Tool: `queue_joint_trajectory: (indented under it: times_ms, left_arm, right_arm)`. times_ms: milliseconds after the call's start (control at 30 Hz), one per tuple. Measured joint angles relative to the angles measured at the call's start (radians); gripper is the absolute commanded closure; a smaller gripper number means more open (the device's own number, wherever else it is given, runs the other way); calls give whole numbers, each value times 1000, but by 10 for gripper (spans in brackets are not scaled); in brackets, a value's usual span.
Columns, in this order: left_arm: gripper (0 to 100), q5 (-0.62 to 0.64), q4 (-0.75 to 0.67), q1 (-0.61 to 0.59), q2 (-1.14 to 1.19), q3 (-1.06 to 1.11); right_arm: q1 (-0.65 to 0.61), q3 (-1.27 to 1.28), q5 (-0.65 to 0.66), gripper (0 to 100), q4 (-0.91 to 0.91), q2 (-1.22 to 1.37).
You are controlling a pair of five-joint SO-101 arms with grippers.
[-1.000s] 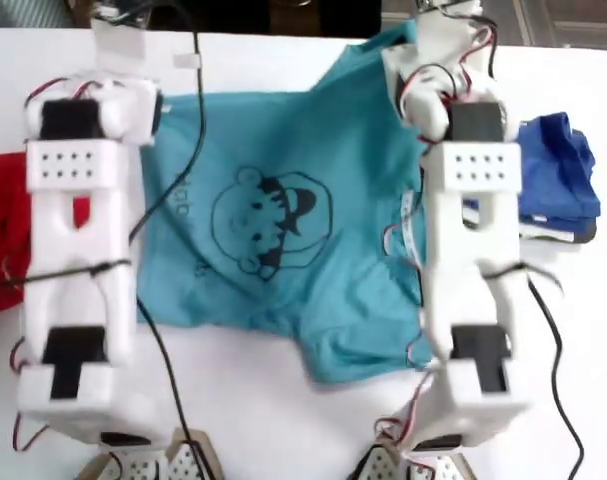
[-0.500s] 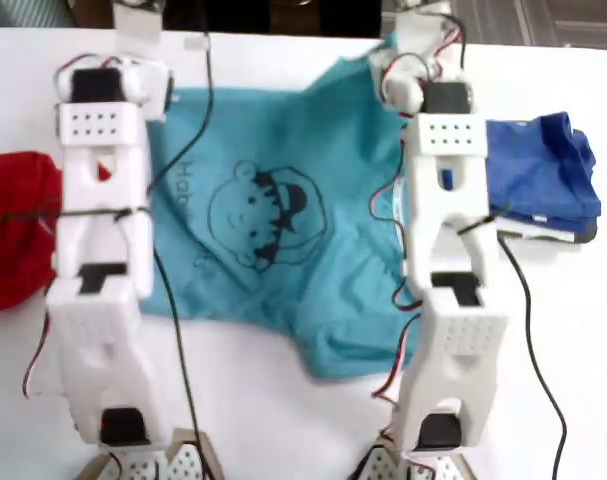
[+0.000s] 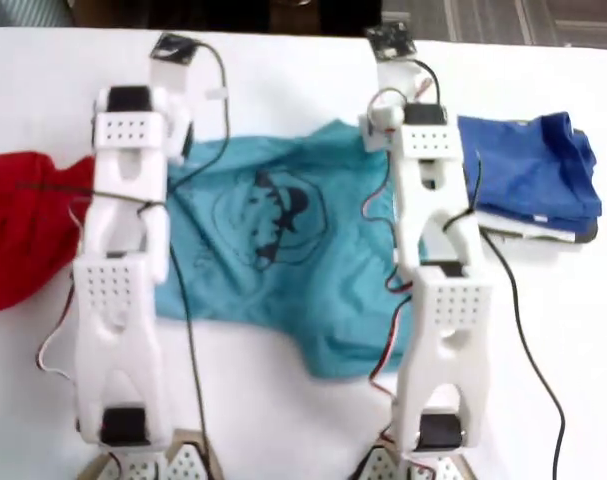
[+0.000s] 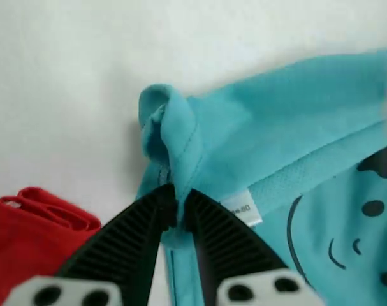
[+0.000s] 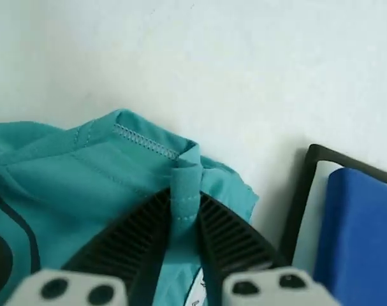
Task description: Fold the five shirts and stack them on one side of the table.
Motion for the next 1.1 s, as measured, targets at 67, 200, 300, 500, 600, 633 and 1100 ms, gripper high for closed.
queue_joint_trajectory:
  times_ms: [67, 200, 300, 500, 600, 633, 1100]
  left_arm:
    - [973, 0, 46, -2, 0, -34]
    - [973, 0, 152, 2, 0, -101]
    - [973, 0, 222, 2, 0, -152]
    - [973, 0, 250, 0, -9, -135]
    - [973, 0, 250, 3, -92, -9]
    - [973, -8, 250, 11, -141, 46]
    - [973, -54, 245, 29, -827, 822]
  right_arm:
    - [0, -2, 0, 979, 32, 0]
    - [0, -2, 0, 979, 137, -9]
    - [0, -2, 0, 979, 207, -61]
    - [17, -3, 0, 978, 341, -178]
    - [15, -3, 0, 978, 436, -227]
    - [15, -3, 0, 978, 463, -242]
    - [-55, 299, 0, 978, 651, -658]
